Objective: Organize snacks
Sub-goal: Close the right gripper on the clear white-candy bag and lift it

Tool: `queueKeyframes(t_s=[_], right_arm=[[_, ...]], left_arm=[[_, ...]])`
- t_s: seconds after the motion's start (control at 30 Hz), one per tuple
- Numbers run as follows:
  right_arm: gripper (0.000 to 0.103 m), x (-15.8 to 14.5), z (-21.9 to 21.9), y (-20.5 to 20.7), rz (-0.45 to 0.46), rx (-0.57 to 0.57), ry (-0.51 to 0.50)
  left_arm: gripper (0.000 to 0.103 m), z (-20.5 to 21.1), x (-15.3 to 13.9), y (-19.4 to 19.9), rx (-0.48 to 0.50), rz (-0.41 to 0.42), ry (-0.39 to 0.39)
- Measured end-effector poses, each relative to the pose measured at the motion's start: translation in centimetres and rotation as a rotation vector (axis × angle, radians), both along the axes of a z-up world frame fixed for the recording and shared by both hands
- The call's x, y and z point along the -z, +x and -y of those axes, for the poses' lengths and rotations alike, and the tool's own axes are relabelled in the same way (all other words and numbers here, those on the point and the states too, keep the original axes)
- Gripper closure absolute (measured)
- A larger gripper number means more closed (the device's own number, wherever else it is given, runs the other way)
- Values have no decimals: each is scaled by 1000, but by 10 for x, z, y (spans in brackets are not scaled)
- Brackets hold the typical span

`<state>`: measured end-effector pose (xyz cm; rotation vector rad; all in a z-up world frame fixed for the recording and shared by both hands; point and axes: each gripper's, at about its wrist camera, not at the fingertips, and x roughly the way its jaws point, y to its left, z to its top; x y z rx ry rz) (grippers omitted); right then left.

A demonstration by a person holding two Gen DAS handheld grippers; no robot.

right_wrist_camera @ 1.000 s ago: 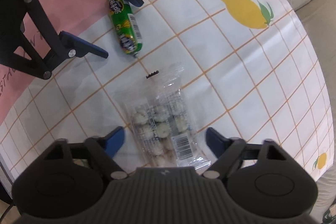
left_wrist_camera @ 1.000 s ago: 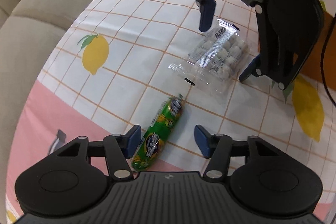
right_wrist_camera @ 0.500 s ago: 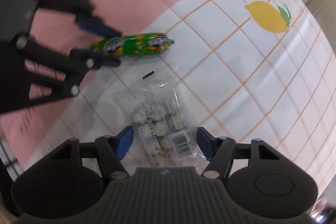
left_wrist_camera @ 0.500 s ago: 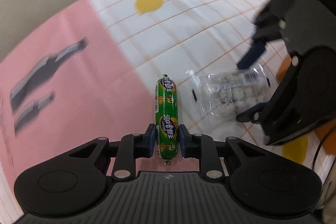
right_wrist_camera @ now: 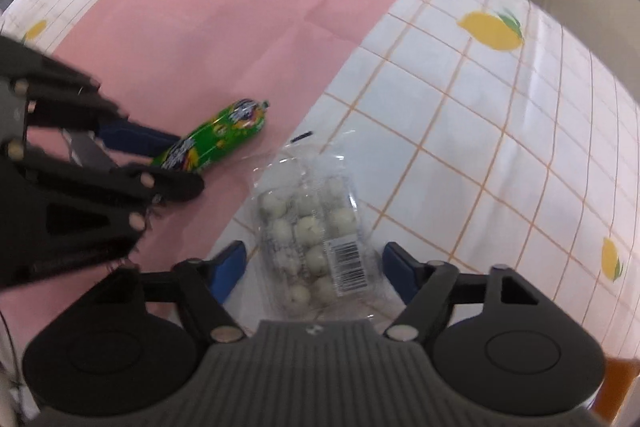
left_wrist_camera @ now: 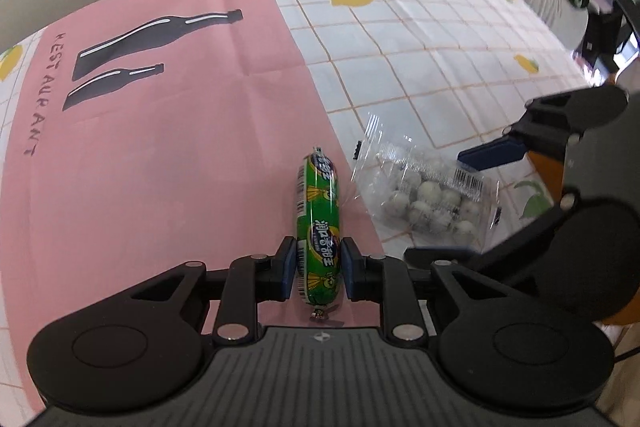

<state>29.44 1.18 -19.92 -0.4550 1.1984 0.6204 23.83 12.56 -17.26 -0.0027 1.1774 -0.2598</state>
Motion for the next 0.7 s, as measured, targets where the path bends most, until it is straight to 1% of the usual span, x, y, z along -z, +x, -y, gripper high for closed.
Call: queueKeyframes(t_s=[0.03,0.1,0.2,0.23,0.33,0.37,0.4,0.43,0.5,0.7], right_arm=[[25,0,1,-2,18,-10,3],[23,0,2,-6,50,-20,9],[22,3,-1,-1,54,10,46],[21,3,2,-1,45,34,65],[22,-3,2,-6,71,74,73],[24,-4,2,-9,79,80,77],[28,-2,0,-9,86,90,82],[30,-3,0,-12,93,97,84],[40,-5,0,-16,107,118,90],[45,-3,0,-28,156,187,95]], left_arm=[[68,-2,0,1,-12,10,-15],[66,-5,1,3,-38,20,-31],[66,-5,1,5,-53,39,-41],[66,-4,1,4,-52,45,-35],[67,-1,1,1,-55,60,-18],[69,-1,2,0,-63,64,-18],[75,-1,2,-1,-76,69,-21],[77,-2,2,-2,-87,72,-29],[78,-2,2,-5,-113,77,-32],[78,-7,1,-18,-193,91,-67]])
